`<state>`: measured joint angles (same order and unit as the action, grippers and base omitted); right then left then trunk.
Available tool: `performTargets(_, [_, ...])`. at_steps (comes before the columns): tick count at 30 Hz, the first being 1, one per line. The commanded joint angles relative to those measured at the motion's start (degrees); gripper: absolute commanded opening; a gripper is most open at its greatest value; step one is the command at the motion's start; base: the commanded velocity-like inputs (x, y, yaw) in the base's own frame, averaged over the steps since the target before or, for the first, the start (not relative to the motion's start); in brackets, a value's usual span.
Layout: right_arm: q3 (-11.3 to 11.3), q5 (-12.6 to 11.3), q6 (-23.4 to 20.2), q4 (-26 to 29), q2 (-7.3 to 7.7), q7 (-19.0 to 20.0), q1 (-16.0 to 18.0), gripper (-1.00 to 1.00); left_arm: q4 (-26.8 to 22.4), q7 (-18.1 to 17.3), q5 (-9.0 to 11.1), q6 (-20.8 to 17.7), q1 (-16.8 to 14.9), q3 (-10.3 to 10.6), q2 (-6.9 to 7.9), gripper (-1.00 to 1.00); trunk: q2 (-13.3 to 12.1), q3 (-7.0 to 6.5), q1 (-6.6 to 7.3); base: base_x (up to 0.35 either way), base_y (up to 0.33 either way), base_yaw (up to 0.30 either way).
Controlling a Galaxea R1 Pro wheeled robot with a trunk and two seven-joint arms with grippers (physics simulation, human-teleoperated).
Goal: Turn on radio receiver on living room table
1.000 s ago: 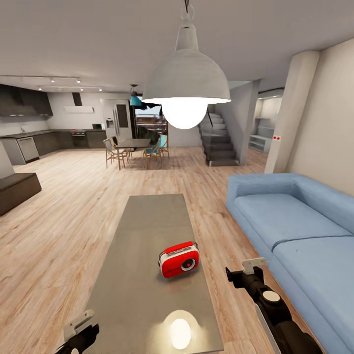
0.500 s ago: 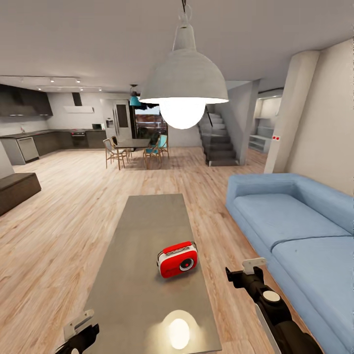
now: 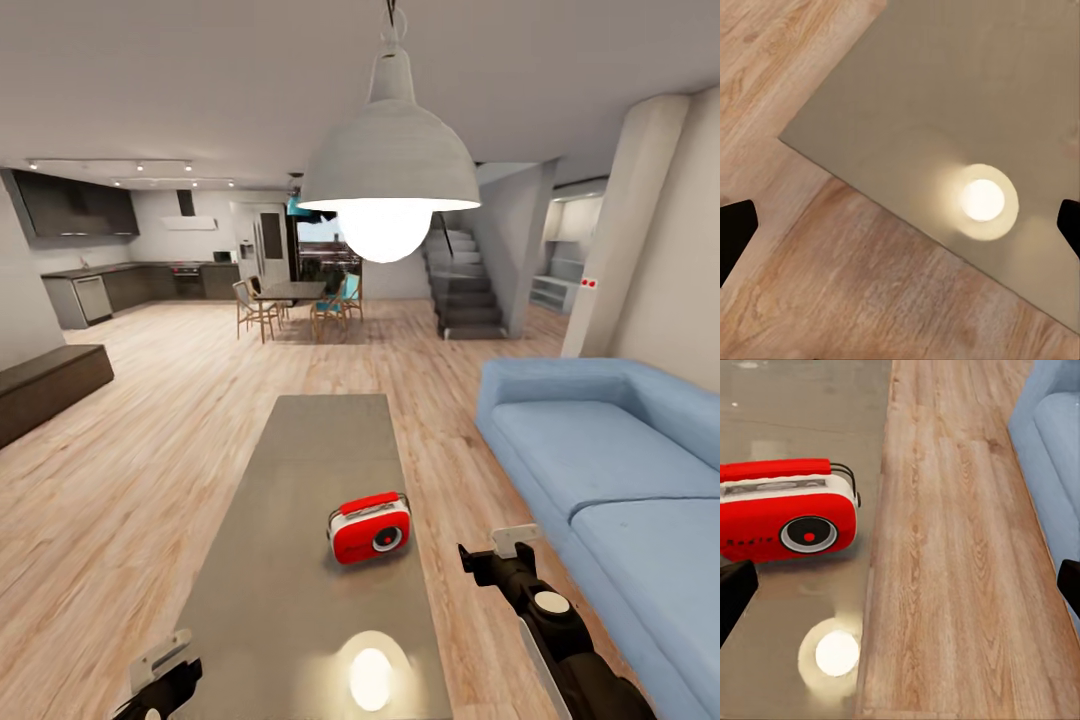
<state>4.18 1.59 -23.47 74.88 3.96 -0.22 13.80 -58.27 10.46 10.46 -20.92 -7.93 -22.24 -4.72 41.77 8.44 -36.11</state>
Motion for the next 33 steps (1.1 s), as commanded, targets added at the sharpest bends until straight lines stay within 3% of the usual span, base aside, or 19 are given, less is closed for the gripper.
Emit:
performTargets(1, [0.0,0.0,0.0,0.0,0.00,0.0,0.0,1.00,0.0,0.0,0.0,0.0,0.0,0.0,0.01,1.00,0.0,0.00,0.00,0.000,-0.001,0.292])
performTargets(13, [-0.1,-0.1,0.0,0.0,0.00,0.1,0.0,1.00,0.0,0.0,0.0,-0.1,0.0,0.0,-0.02,1.00,0.0,0.00,0.00,0.000,0.000,0.293])
performTargets(18, [-1.3,-0.3,0.0,0.0,0.00,0.0,0.0,1.00,0.0,0.0,0.0,0.0,0.0,0.0,-0.02,1.00,0.0,0.00,0.00,0.000,0.000,0.220])
performTargets(24, [-3.3,-0.3,0.0,0.0,0.00,0.1,0.0,1.00,0.0,0.0,0.0,0.0,0.0,0.0,-0.02,1.00,0.0,0.00,0.00,0.000,0.000,0.030])
performTargets(33, [-3.4,-0.3,0.0,0.0,0.00,0.4,0.0,1.00,0.0,0.0,0.0,0.0,0.0,0.0,-0.02,1.00,0.0,-0.30,0.00,0.000,0.000,-0.197])
